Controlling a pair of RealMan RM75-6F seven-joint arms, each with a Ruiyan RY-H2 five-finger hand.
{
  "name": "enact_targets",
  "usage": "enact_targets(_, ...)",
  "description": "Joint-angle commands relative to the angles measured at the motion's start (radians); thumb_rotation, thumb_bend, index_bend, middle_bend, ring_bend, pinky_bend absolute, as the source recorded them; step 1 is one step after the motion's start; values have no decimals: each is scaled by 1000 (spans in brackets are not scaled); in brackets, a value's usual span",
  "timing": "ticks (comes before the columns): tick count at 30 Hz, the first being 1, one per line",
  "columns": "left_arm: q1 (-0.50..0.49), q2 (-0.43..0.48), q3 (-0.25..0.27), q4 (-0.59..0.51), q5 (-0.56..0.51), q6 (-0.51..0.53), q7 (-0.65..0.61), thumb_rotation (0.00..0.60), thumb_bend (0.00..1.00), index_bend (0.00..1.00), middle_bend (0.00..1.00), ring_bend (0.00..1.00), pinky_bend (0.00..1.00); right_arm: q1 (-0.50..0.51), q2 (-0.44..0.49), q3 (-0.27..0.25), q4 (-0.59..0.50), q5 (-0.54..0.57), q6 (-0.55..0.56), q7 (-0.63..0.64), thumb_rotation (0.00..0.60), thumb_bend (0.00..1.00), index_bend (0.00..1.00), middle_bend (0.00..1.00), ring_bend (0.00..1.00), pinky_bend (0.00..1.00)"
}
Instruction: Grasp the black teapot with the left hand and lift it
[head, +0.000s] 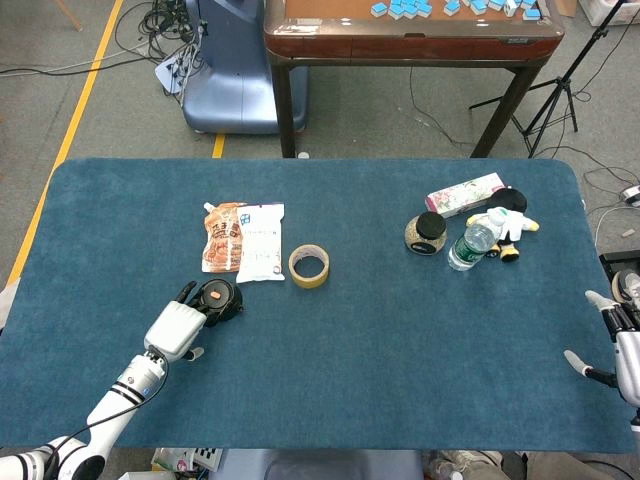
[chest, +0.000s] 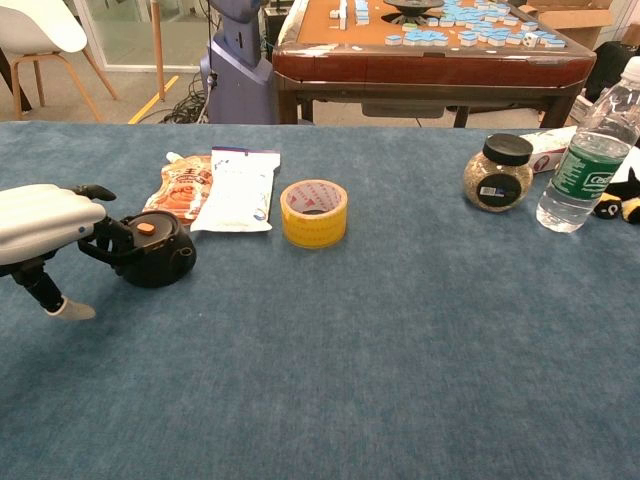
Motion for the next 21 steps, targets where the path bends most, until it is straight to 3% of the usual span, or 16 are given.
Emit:
enact_targets(1,-3,-5,0,3,-3,-6,2,600,135,470,434,354,22,-1,-1,0,2,1,0,2,600,123,179,265,218,306)
enact_targets(16,-11,-22,1,12,-21,-27,2,600,135,568,555,454,22,-5,-4,2,13,6,-1,12,600,123,178,265,218,306)
enact_targets(21,-16,-26,-7,14,-31,-38,-23,600,133,684,688,560,22,-6,-5,3,14,8,-1,13,600,123,179,265,218,306)
